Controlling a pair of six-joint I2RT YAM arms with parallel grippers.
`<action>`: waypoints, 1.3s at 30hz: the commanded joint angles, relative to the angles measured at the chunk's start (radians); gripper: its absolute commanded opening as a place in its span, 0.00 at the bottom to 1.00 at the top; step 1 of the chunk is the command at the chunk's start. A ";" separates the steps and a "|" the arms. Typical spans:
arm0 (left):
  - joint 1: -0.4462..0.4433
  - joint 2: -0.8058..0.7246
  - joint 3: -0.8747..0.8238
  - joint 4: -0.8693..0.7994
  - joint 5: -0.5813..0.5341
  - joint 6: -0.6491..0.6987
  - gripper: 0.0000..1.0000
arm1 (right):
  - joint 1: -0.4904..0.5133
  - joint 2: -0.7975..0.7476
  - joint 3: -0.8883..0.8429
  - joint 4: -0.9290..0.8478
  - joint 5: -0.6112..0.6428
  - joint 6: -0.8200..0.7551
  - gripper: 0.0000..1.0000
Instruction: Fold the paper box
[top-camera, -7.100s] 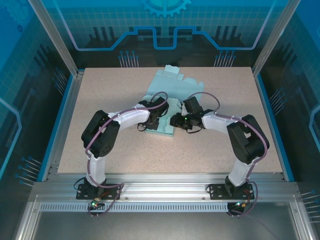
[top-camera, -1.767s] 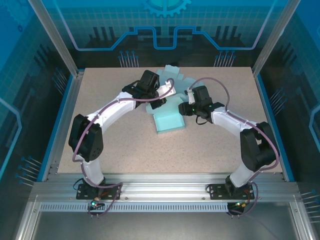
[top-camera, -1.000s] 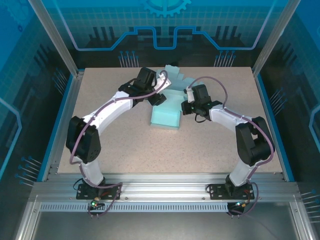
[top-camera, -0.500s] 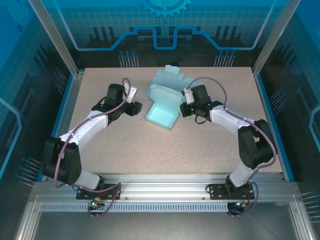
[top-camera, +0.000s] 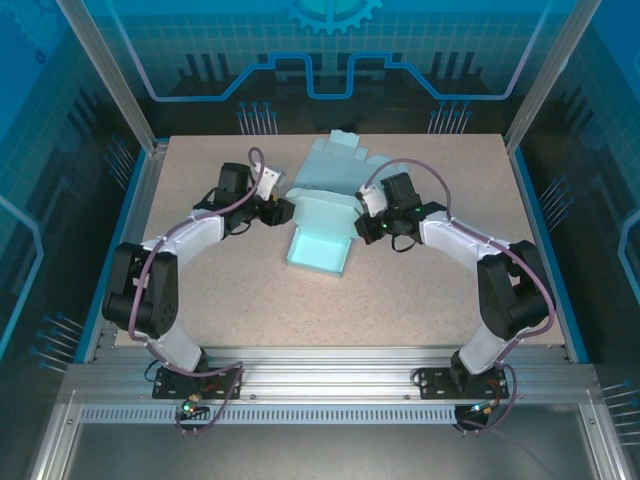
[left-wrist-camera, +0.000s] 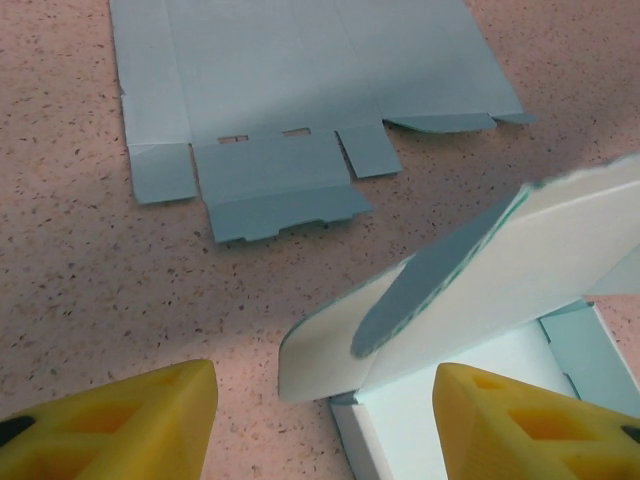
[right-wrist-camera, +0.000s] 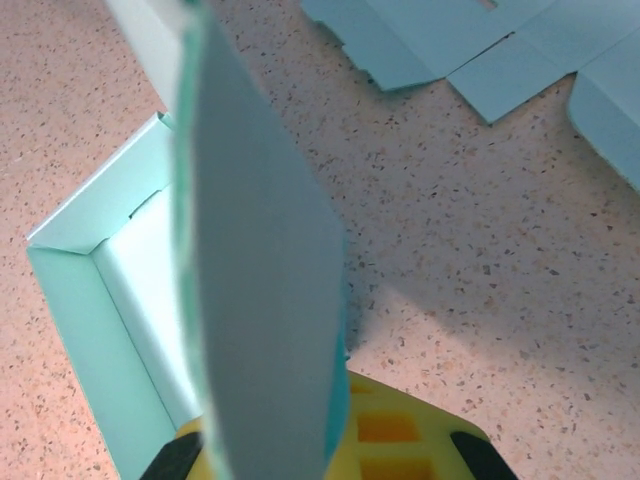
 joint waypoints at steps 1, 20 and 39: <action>0.005 0.020 0.044 -0.003 0.056 0.026 0.59 | 0.012 0.004 0.043 -0.027 -0.033 -0.026 0.00; -0.004 0.072 0.048 0.034 0.092 -0.044 0.33 | 0.016 0.053 0.081 -0.025 0.027 -0.012 0.00; -0.173 0.043 -0.004 0.130 0.068 -0.108 0.19 | 0.054 0.097 0.124 -0.014 0.160 0.070 0.00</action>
